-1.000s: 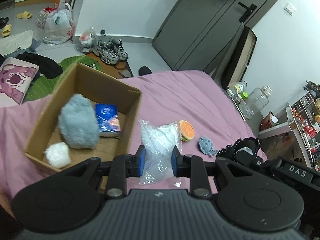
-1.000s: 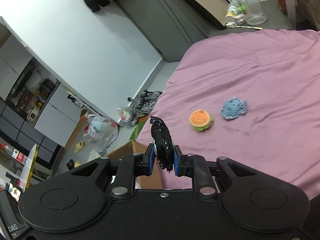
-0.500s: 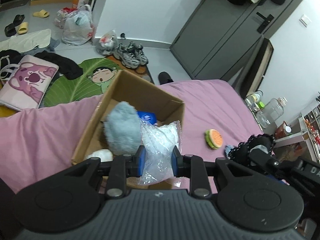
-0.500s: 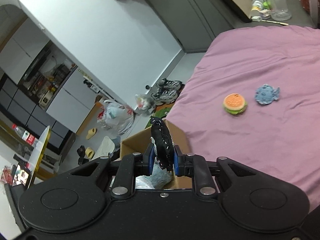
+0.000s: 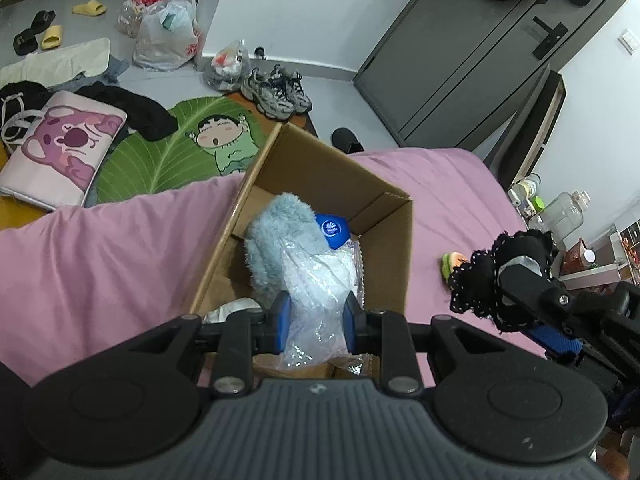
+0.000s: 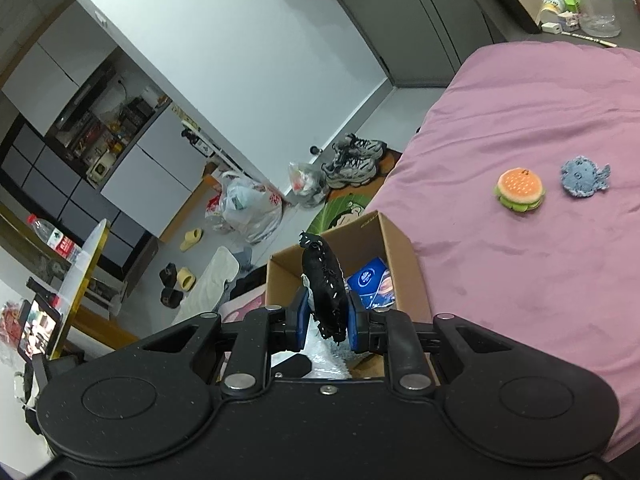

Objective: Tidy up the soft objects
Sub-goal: 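Carry both items over the box and open both grippers to drop them in, then move the left gripper to the burger plush while the right reaches the denim fish plush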

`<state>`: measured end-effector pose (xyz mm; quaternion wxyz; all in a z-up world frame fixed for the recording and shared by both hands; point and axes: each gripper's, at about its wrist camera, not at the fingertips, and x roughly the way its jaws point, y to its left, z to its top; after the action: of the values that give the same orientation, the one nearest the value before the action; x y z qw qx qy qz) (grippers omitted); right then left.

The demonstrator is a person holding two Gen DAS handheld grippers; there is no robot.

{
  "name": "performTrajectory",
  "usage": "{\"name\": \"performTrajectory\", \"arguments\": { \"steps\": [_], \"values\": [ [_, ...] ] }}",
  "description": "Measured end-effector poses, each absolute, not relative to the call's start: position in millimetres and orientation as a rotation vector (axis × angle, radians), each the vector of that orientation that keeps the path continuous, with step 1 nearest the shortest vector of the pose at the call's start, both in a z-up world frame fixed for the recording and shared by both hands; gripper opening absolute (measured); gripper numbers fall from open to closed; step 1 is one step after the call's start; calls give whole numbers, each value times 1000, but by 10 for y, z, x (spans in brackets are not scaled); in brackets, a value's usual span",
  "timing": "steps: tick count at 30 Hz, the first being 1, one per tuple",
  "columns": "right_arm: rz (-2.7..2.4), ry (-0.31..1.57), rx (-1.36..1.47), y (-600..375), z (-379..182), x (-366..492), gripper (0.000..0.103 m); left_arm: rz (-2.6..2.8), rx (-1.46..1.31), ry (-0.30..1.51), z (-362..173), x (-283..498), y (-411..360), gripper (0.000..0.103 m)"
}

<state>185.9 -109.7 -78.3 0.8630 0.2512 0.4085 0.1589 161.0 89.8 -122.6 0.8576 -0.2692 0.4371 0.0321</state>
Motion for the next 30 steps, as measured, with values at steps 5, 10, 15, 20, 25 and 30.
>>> {"name": "performTrajectory", "arguments": {
  "steps": [5, 10, 15, 20, 25, 30],
  "values": [
    [328, 879, 504, -1020, -857, 1898, 19, 61, -574, 967, -1378, 1685, 921, 25],
    [317, 907, 499, -982, -945, 1942, 19, 42, -539, 990, -1412, 1727, 882, 44],
    [320, 928, 492, -943, -989, 1947, 24, 78, -519, 960, -1314, 1724, 911, 59],
    [327, 938, 475, -933, -956, 1923, 43, 114, -527, 948, -1241, 1703, 962, 60],
    [330, 914, 490, -1023, -855, 1875, 51, 140, -511, 929, -1149, 1662, 951, 71],
    [298, 893, 506, -1224, -786, 1839, 58, 143, -466, 892, -1015, 1629, 826, 83]
  ]
}}
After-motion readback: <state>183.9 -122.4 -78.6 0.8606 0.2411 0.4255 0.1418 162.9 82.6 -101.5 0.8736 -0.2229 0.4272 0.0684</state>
